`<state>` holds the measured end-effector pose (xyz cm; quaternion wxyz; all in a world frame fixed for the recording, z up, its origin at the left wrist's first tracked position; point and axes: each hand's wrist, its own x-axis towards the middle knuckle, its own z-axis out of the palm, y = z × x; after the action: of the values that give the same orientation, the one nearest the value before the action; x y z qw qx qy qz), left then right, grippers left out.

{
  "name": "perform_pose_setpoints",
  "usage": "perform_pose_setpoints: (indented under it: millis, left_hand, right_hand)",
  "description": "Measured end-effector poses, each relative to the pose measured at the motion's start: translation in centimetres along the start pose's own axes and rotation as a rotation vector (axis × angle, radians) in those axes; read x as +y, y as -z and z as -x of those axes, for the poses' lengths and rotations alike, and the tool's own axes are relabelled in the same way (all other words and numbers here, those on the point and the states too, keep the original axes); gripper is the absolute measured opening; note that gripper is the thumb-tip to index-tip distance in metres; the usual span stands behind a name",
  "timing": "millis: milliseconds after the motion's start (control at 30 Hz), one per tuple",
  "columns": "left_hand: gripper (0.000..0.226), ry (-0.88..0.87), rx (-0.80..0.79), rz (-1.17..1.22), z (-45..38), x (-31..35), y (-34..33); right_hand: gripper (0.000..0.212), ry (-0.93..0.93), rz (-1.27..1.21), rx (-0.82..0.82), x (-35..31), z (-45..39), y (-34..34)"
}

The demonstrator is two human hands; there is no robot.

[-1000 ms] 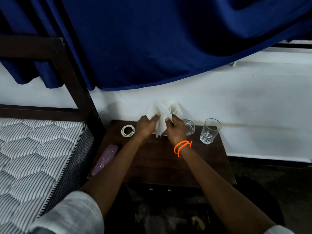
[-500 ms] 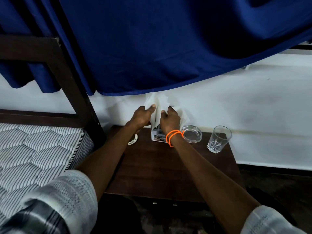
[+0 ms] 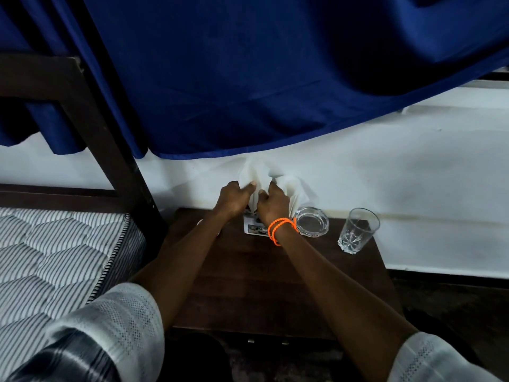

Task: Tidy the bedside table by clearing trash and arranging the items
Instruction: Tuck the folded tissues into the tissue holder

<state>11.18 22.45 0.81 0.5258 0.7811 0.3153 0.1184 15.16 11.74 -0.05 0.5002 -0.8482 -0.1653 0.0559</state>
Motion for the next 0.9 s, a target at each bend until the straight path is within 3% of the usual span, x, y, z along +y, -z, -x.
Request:
perform_pose_setpoints:
  millis: [300,500,667,800,900]
  left_hand:
    - [0.026,-0.211,0.182,-0.134,-0.5,-1.2,1.0]
    - [0.048,-0.289,0.231,-0.167,-1.0,-1.1,1.2]
    - [0.053,-0.344,0.189,-0.294,-1.4,-1.8,0.4]
    - [0.052,-0.338,0.169,-0.344,-1.5,-2.3,0.2]
    - [0.049,-0.323,0.2,-0.275,-1.4,-2.4,0.5]
  right_hand:
    - [0.019,-0.002,0.107,-0.029,0.6,-1.0,-0.4]
    - [0.014,0.045,0.143,0.046,0.1,-1.6,0.0]
    - [0.039,-0.01,0.222,-0.039,0.7,-1.6,-0.3]
    - [0.032,-0.006,0.256,-0.115,1.0,-1.4,-0.4]
    - [0.039,0.007,0.235,-0.061,0.9,-1.4,-0.1]
